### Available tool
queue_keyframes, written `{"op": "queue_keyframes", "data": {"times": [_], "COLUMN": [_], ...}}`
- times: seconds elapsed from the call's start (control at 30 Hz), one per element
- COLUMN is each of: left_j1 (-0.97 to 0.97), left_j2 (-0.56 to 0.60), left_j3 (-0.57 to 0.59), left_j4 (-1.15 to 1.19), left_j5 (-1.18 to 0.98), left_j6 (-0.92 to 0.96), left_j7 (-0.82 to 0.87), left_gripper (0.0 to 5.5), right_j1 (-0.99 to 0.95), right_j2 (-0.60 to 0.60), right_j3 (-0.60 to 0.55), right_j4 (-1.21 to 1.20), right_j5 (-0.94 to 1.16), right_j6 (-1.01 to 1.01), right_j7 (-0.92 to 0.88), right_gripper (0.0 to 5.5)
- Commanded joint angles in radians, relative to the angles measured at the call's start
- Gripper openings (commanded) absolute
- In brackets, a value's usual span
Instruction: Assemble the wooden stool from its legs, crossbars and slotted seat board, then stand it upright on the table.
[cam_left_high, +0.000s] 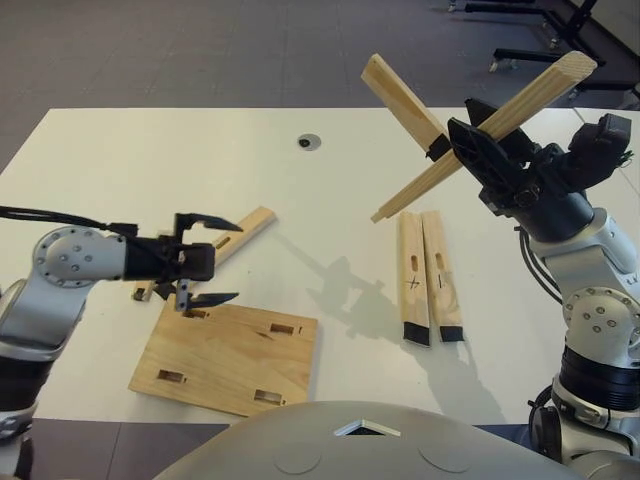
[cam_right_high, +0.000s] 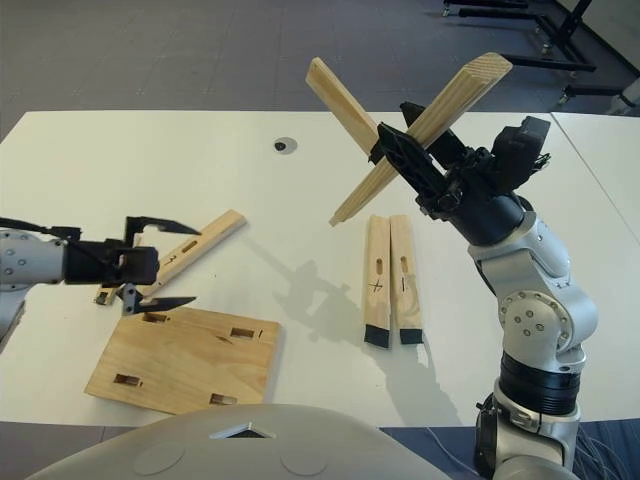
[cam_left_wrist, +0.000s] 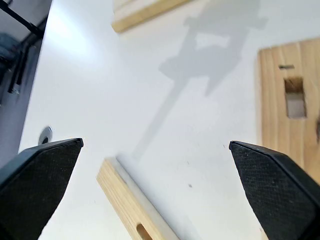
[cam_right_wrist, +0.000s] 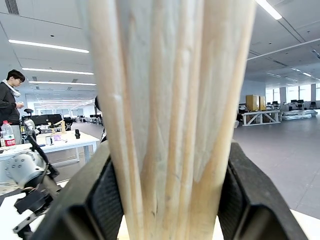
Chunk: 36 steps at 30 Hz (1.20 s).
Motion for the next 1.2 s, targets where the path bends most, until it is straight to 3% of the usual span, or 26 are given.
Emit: {"op": "queue_keyframes", "data": {"times": [0.03,0.2,0.4,1.2], "left_j1": [-0.053,-0.077,-0.084,-0.09], "left_j2": [-0.025,-0.013,-0.048,-0.101], "left_j3": [-0.091,-0.172,-0.257,-0.432], "left_j4": [-0.036,-0.058,-0.044,0.08], "left_j5": [0.004,-0.027,0.026,0.214], "left_j6": [0.045,0.13,0.194,0.152], "left_j7": [-0.021,-0.099,-0.08,-0.006], "left_gripper": [5.4,5.4,5.4,5.4], "right_j1": [-0.043,-0.055,-0.082,-0.116], "right_j2": [-0.01,-0.021,-0.028,-0.022], "right_j3": [0.015,0.011,0.024,0.047], "right_j4": [0.01,0.012,0.038,0.059], "right_j5": [0.007,0.014,0.013,-0.003], "right_j6": [0.015,0.029,0.05,0.074], "right_j7": [0.01,0.008,0.025,0.029], "right_gripper": [2.14,2.14,2.14,2.14]}}
